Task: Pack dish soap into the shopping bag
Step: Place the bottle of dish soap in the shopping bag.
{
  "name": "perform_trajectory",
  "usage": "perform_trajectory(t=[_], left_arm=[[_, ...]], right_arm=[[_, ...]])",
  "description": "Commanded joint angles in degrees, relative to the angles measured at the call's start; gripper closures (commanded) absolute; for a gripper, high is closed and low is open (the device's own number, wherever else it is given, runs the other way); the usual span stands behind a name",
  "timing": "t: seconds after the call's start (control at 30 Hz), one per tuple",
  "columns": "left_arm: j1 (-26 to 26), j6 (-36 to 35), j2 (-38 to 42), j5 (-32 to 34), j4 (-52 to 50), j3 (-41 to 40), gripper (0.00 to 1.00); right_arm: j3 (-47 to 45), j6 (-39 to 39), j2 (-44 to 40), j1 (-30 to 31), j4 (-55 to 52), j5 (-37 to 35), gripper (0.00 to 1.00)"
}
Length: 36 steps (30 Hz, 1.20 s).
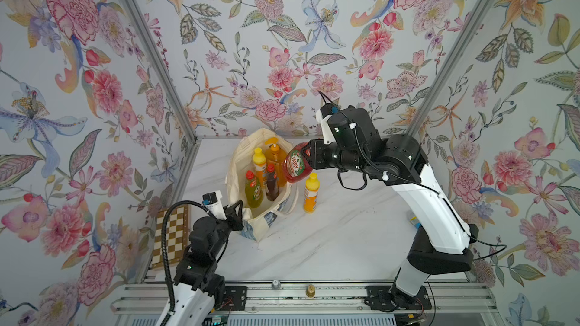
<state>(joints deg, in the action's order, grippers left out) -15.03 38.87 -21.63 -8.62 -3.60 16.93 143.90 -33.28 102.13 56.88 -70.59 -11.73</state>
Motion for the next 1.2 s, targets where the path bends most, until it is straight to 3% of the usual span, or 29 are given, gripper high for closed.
perform_trajectory(t=[0.0,0.27,0.63,1.17], left_arm=[[-0.62,0.67,0.15,0.2,-5.05,-3.45,0.77],[-0.62,0.36,0.43,0.04,-4.13,-4.09,0.77],[-0.64,0.71,2.13,0.54,-3.46,-5.32,0.77],[-0.62,1.49,1.77,-1.79,-1.55,-4.94,0.78]], right_arm=[[4.89,-0.46,1.54,0.94,5.65,1.0,1.0],[5.72,-1.35,5.22,2.4,9.69,3.02,1.0],[5.69,-1.82,9.24,3.88,12.56,0.09,1.0],[3.88,-5.51,16.77,6.36,13.27,-10.99,1.0]])
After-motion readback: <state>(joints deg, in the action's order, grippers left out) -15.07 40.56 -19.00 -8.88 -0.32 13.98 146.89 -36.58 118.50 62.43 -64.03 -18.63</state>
